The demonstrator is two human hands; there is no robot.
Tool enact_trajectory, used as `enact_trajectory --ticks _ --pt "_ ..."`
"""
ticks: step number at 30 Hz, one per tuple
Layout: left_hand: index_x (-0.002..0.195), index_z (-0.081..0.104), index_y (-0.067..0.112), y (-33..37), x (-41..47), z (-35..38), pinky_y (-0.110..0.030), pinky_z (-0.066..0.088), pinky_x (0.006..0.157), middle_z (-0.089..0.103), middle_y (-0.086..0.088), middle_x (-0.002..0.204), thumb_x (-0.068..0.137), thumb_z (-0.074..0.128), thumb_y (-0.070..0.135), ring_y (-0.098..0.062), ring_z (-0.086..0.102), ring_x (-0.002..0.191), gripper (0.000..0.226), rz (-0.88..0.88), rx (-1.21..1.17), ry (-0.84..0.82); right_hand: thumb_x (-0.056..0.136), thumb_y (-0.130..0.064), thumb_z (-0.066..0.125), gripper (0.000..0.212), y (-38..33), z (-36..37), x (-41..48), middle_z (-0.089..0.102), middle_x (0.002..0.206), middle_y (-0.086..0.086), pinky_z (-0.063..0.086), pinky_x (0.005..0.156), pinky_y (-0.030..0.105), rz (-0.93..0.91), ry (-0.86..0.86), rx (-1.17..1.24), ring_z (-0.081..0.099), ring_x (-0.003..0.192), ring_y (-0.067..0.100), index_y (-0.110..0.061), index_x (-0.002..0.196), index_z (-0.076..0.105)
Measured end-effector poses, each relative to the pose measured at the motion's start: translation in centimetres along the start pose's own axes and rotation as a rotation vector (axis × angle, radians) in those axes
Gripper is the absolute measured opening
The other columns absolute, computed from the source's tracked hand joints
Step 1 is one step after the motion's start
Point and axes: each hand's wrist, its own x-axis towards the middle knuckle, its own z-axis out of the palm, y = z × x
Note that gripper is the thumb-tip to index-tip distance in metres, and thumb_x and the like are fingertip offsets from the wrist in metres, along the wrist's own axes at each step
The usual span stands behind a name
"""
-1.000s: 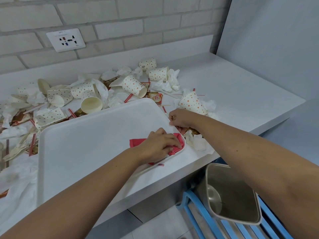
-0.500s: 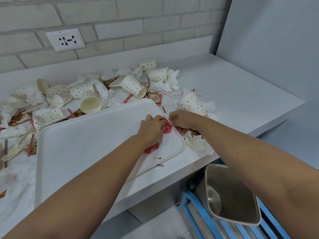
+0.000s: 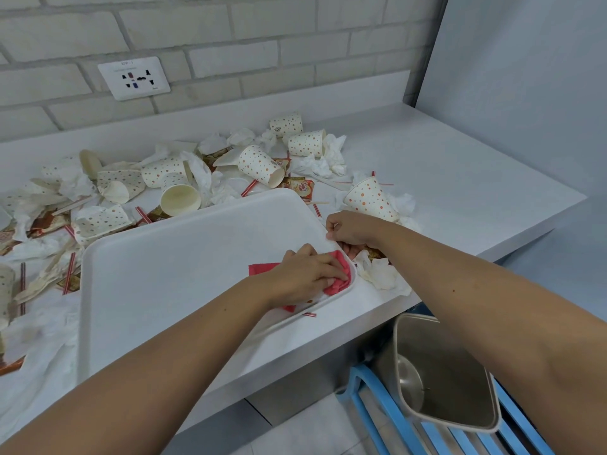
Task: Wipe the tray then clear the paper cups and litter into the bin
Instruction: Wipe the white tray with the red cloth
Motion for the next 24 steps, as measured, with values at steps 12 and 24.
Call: enact_trajectory --ticks 12,24 --pt "0.120 0.062 0.033 -1.0 -2.6 -0.4 -0.037 0.029 0.104 0.053 0.018 0.133 0.095 0.047 0.033 -0.010 0.037 0.113 0.028 -0.080 -0.303 0.049 0.097 -0.013 0.049 0.030 -0.8 0.2 -0.6 0.054 0.056 0.008 0.049 0.040 0.022 -0.034 0.063 -0.166 0.053 0.038 0.014 -0.013 0.069 0.039" --pt "0.087 0.067 0.019 -4.4 -7.2 0.7 -0.042 0.036 0.094 0.063 0.009 0.095 0.092 0.053 0.023 -0.016 0.044 0.096 0.016 -0.383 -0.395 0.761 0.088 -0.018 0.064 0.023 -5.6 2.1 -3.2 0.054 0.080 0.001 0.043 0.052 0.023 -0.353 0.042 -0.415 0.056 0.054 0.015 -0.006 0.107 0.059"
